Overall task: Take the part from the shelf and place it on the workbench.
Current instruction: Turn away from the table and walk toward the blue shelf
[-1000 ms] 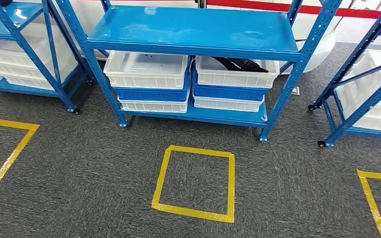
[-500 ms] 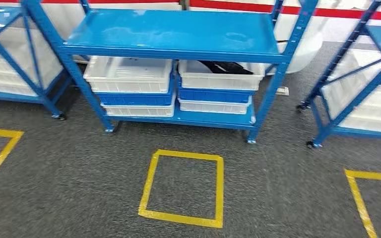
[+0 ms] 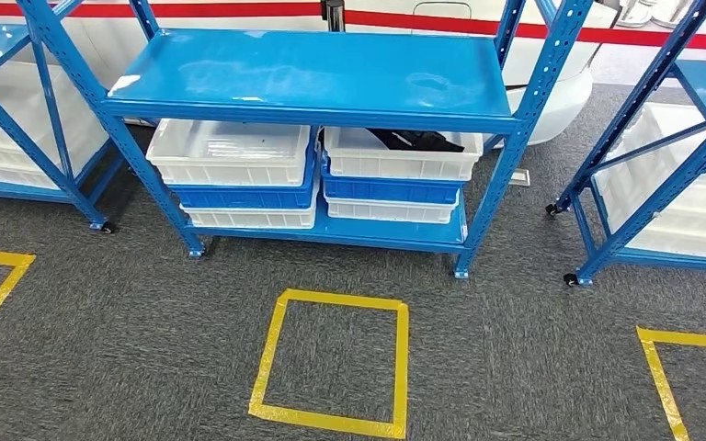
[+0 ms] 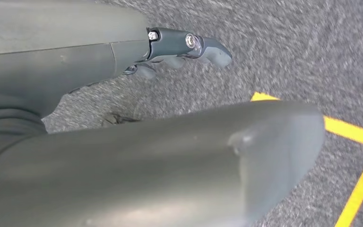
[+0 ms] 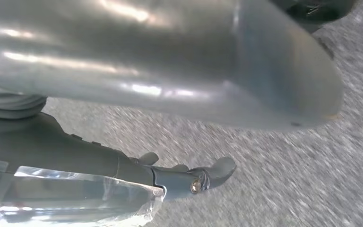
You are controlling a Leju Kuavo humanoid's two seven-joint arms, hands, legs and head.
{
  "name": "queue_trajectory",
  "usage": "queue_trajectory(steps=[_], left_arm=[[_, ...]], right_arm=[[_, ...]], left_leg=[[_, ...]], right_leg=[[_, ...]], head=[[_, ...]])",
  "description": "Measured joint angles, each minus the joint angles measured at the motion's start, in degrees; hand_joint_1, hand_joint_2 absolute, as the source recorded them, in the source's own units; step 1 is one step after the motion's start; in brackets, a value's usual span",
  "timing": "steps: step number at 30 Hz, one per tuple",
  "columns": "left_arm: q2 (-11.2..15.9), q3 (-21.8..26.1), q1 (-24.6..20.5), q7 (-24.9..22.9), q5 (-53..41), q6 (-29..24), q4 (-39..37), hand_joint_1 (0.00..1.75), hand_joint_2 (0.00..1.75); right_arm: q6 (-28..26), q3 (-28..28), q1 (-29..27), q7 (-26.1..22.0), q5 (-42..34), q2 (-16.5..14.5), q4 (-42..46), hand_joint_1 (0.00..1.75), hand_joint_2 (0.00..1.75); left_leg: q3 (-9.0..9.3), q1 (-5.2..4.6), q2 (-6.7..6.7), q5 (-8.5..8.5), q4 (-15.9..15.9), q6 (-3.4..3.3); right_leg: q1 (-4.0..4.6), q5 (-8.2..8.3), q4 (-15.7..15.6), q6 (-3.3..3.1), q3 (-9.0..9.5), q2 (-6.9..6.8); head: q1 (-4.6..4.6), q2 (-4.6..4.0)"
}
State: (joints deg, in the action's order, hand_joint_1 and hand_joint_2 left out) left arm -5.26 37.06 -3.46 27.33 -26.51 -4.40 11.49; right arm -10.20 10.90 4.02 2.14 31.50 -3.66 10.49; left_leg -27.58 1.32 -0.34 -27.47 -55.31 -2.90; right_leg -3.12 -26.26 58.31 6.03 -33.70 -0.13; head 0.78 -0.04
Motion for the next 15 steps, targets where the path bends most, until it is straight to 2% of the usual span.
queue_trajectory(steps=[1,2,3,4,5,6,7,9,10,11,12,13,14,15], left_arm=[[0.08,0.06,-0.06,0.04,-0.05,-0.03,0.01,0.00,0.00],[0.16,0.14,-0.11,0.10,-0.13,-0.05,0.01,0.00,0.00],[0.13,0.22,-0.16,0.15,-0.20,-0.05,0.01,0.00,0.00],[0.14,0.31,-0.18,0.21,-0.26,-0.08,0.01,0.00,0.00],[0.14,0.39,-0.20,0.26,-0.32,-0.13,0.01,0.00,0.00],[0.15,0.48,-0.25,0.30,-0.36,-0.18,0.01,0.00,0.00],[0.15,0.57,-0.32,0.33,-0.39,-0.26,0.01,0.00,0.00],[0.15,0.76,-0.40,0.41,-0.52,-0.41,0.01,0.00,0.00],[0.15,0.85,-0.40,0.43,-0.63,-0.59,0.01,0.00,0.00],[0.14,0.92,-0.39,0.44,-0.74,-0.78,0.01,0.00,0.00],[0.14,0.97,-0.39,0.42,-0.83,-0.98,0.01,0.00,0.00],[0.14,1.02,-0.39,0.41,-0.90,-1.15,0.01,0.00,0.00],[0.22,1.09,-0.41,0.39,-0.91,-1.26,0.03,0.00,0.00],[0.31,1.15,-0.44,0.37,-0.96,-1.33,0.03,0.00,0.00]], right_arm=[[-0.03,-0.01,0.05,-0.07,0.08,-0.09,-0.04,0.00,0.00],[-0.07,-0.01,0.09,-0.11,0.16,-0.16,-0.08,0.00,0.00],[-0.11,-0.01,0.11,-0.15,0.20,-0.10,-0.08,0.00,0.00],[-0.14,-0.01,0.04,-0.20,0.24,-0.12,-0.08,0.00,0.00],[-0.18,-0.01,-0.02,-0.24,0.28,-0.12,-0.09,0.00,0.00],[-0.21,-0.01,-0.05,-0.29,0.33,-0.14,-0.09,0.00,0.00],[-0.24,-0.01,-0.01,-0.33,0.41,-0.16,-0.09,0.00,0.00],[-0.27,-0.01,0.10,-0.40,0.59,-0.17,-0.09,0.00,0.00],[-0.27,-0.01,0.11,-0.42,0.69,-0.17,-0.09,0.00,0.00],[-0.27,-0.01,0.07,-0.43,0.78,-0.16,-0.09,0.00,0.00],[-0.28,-0.01,0.04,-0.44,0.84,-0.16,-0.09,0.00,0.00],[-0.30,-0.01,0.02,-0.45,0.88,-0.17,-0.09,0.00,0.00],[-0.31,-0.01,0.00,-0.50,0.90,-0.28,-0.09,0.00,0.00],[-0.32,-0.01,0.00,-0.56,0.95,-0.43,-0.10,0.00,0.00]], left_leg=[[-0.21,0.09,0.11,-0.88,-0.86,0.84],[-0.32,0.09,0.23,-1.56,-1.47,1.41],[-0.33,0.16,0.31,-2.06,-1.84,1.78],[-0.26,0.36,0.37,-2.28,-2.24,2.07],[-0.51,0.51,0.40,-2.59,-3.20,2.30],[-1.51,0.62,0.40,-3.22,-5.18,2.48],[-3.29,0.69,0.41,-4.31,-8.27,2.65],[-8.28,0.67,0.41,-7.35,-15.81,2.77],[-10.42,0.60,0.41,-8.12,-18.39,2.56],[-11.72,0.44,0.40,-7.78,-19.22,2.10],[-11.98,0.13,0.39,-6.20,-17.99,1.34],[-11.26,-0.38,0.38,-3.72,-14.99,0.25],[-10.05,-1.14,0.35,-1.08,-11.25,-1.23],[-9.00,-1.76,0.28,0.77,-8.24,-2.57]], right_leg=[[-0.09,0.30,-0.87,-0.62,0.23,-0.10],[0.07,-0.22,-0.31,-1.84,-0.09,-0.08],[0.02,-0.30,-0.11,-3.00,0.09,0.00],[-0.06,-0.19,0.19,-3.62,0.38,0.13],[0.05,-0.32,0.32,-3.98,0.62,0.18],[0.17,-0.43,0.36,-4.19,1.00,0.25],[0.33,-0.57,0.35,-4.38,1.18,0.27],[0.78,-0.87,0.36,-4.78,1.32,0.38],[1.09,-1.04,0.36,-5.01,1.42,0.48],[1.46,-1.23,0.35,-5.23,1.60,0.58],[1.89,-1.42,0.33,-5.42,1.87,0.70],[2.31,-1.59,0.28,-5.58,2.21,0.79],[2.48,-1.75,0.16,-5.74,2.46,0.88],[2.77,-1.90,-0.06,-5.81,2.69,0.96]], head=[[0.14,0.00],[0.04,0.00],[-0.24,0.00],[-0.61,0.00],[-0.89,0.00],[-0.98,0.00],[-1.06,0.00],[-1.14,0.00],[-1.15,0.00],[-1.14,0.00],[-1.14,0.00],[-1.15,0.00],[-1.14,0.00],[-0.93,0.00]])
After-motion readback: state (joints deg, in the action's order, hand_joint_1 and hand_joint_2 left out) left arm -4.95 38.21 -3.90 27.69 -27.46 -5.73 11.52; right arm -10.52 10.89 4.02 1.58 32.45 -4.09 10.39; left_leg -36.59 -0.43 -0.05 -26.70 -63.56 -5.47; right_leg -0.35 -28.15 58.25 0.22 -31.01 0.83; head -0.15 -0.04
